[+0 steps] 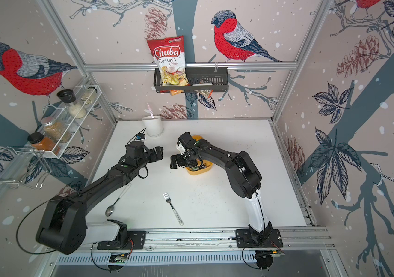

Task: Take the batteries out of the storage box
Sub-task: Adjust the storage box at the center of the board.

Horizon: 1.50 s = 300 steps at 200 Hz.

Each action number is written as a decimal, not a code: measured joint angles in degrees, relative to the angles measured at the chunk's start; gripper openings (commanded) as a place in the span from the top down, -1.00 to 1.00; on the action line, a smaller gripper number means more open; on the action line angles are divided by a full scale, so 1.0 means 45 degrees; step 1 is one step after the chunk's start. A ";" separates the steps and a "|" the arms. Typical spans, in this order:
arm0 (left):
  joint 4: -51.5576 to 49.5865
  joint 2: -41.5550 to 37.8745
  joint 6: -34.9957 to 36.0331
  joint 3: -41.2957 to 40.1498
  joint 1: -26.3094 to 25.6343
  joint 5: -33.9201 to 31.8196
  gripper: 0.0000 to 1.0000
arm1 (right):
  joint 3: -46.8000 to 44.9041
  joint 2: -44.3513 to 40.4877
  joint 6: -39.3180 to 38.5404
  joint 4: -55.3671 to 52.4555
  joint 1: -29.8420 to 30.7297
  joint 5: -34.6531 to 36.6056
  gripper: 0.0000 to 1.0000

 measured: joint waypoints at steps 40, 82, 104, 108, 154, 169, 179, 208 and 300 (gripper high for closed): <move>-0.0228 -0.0102 -0.0005 0.0000 0.0000 0.0005 -0.95 | 0.0117 0.0097 0.0933 0.0379 0.0539 0.0321 -1.00; -0.0651 -0.0287 0.0005 0.0034 0.0000 0.0005 -0.95 | 0.0389 0.0209 0.1996 0.1180 0.0792 0.0680 -1.00; -0.0748 -0.0345 0.0029 0.0146 0.0000 -0.0053 -0.95 | 0.0515 0.0267 0.2370 0.1564 0.0855 0.0821 -1.00; -0.0787 -0.0350 0.0049 0.0170 0.0000 -0.0102 -0.95 | 0.0544 0.0291 0.2526 0.1642 0.0860 0.0850 -1.00; -0.1248 -0.0350 0.0044 0.0374 0.0019 -0.0170 -0.95 | 0.0899 0.0457 0.2599 0.1749 0.0806 0.1127 -1.00; -0.1336 -0.0325 0.0049 0.0476 0.0039 -0.0131 -0.95 | 0.0903 0.0457 0.2555 0.1758 0.0777 0.1205 -1.00; -0.1389 -0.0296 0.0044 0.0583 0.0053 -0.0141 -0.95 | 0.0923 0.0447 0.2531 0.1710 0.0753 0.1384 -1.00; -0.1778 -0.0194 0.0005 0.0918 0.0083 -0.0146 -0.95 | 0.1059 -0.0034 0.2079 0.1297 0.0559 0.2055 -0.99; -0.2419 0.1248 -0.0432 0.1637 -0.0087 0.0248 -0.95 | 0.4143 0.1637 0.0466 -0.1758 -0.1530 0.3517 -0.46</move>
